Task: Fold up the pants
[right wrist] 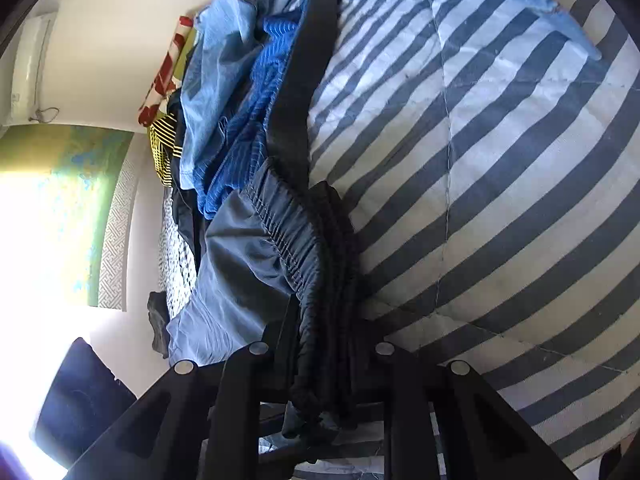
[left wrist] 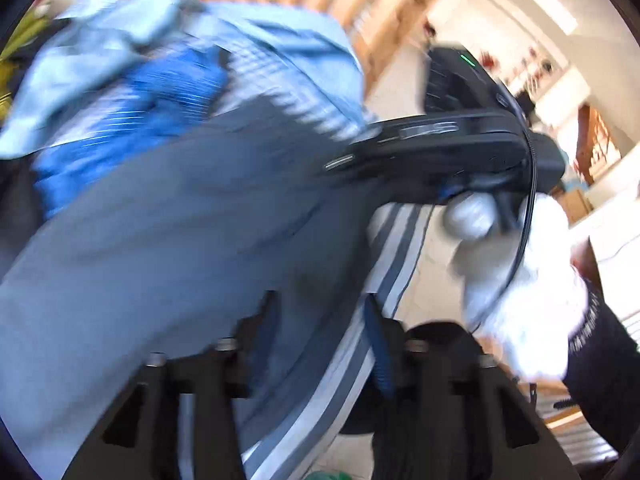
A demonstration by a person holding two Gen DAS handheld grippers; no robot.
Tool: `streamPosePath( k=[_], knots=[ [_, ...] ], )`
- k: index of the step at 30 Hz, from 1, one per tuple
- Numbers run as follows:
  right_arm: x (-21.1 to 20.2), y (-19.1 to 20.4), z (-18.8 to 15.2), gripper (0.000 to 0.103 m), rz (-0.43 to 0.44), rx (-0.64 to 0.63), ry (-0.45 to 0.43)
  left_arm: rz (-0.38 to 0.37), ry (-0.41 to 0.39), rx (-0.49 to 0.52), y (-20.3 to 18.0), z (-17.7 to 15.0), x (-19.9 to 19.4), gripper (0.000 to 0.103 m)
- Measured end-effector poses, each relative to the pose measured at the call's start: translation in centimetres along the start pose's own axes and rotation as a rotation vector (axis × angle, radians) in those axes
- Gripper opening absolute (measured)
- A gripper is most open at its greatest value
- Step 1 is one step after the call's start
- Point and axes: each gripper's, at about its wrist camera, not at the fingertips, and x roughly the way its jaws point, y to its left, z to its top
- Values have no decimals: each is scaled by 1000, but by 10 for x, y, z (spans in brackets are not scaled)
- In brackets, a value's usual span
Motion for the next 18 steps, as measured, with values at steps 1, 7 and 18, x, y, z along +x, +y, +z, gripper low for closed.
streamPosePath(
  k=[1, 7, 18],
  knots=[
    [-12, 5, -1, 15, 24, -19, -34, 3, -24, -38, 16, -12, -22, 57],
    [-36, 23, -5, 15, 7, -83, -106, 188, -61, -331, 134, -88, -100, 57],
    [-48, 68, -11, 15, -76, -71, -108, 282, -93, -363, 151, -158, -152, 55]
  ],
)
